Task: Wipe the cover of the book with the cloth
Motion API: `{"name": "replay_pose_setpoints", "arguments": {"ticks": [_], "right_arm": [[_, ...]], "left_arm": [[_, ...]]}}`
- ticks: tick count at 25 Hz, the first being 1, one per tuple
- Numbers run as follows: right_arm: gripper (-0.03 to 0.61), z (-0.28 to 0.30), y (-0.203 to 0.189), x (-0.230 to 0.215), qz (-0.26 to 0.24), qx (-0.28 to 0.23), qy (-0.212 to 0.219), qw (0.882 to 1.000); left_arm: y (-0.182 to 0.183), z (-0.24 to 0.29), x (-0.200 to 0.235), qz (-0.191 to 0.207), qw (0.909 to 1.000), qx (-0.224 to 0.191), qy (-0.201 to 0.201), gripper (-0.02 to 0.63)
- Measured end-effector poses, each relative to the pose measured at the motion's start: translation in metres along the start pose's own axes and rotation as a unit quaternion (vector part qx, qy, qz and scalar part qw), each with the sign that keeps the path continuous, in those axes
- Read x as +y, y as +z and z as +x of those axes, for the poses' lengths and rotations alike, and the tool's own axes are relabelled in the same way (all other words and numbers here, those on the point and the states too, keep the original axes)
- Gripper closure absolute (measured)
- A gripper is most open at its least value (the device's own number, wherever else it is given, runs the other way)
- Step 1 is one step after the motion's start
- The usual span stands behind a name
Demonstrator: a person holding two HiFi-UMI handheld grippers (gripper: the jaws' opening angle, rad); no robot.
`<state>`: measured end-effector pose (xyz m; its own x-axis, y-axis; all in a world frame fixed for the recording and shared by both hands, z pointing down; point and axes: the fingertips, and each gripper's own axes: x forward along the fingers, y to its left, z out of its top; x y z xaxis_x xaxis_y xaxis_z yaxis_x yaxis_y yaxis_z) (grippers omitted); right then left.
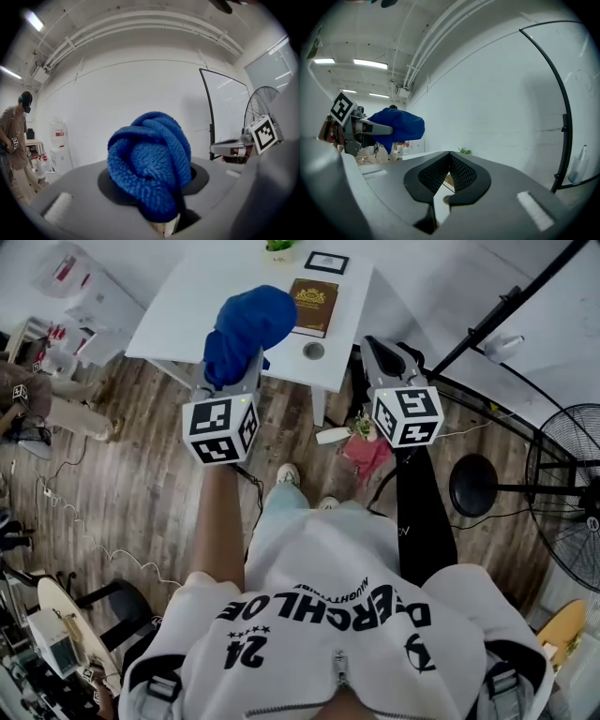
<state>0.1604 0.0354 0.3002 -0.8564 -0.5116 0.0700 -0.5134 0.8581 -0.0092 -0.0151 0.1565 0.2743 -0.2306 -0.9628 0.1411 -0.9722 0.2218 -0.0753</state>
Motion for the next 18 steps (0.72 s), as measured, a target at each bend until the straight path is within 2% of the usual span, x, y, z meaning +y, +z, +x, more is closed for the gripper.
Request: {"name": "replay_pose_setpoints", "arguments": {"ticks": [8, 18], "right_arm": [[0.577, 0.048, 0.001, -0.018, -0.011, 0.004, -0.020, 1.000], [0.577, 0.153, 0.005, -0.055, -0.010, 0.013, -0.091, 0.996]], "left_arm": [[0.006, 0.059, 0.027, -0.005, 0.9996, -0.016, -0.021, 0.373], [0.018, 0.188, 0.075, 0.010, 0.9946, -0.025, -0.100, 0.373]]}}
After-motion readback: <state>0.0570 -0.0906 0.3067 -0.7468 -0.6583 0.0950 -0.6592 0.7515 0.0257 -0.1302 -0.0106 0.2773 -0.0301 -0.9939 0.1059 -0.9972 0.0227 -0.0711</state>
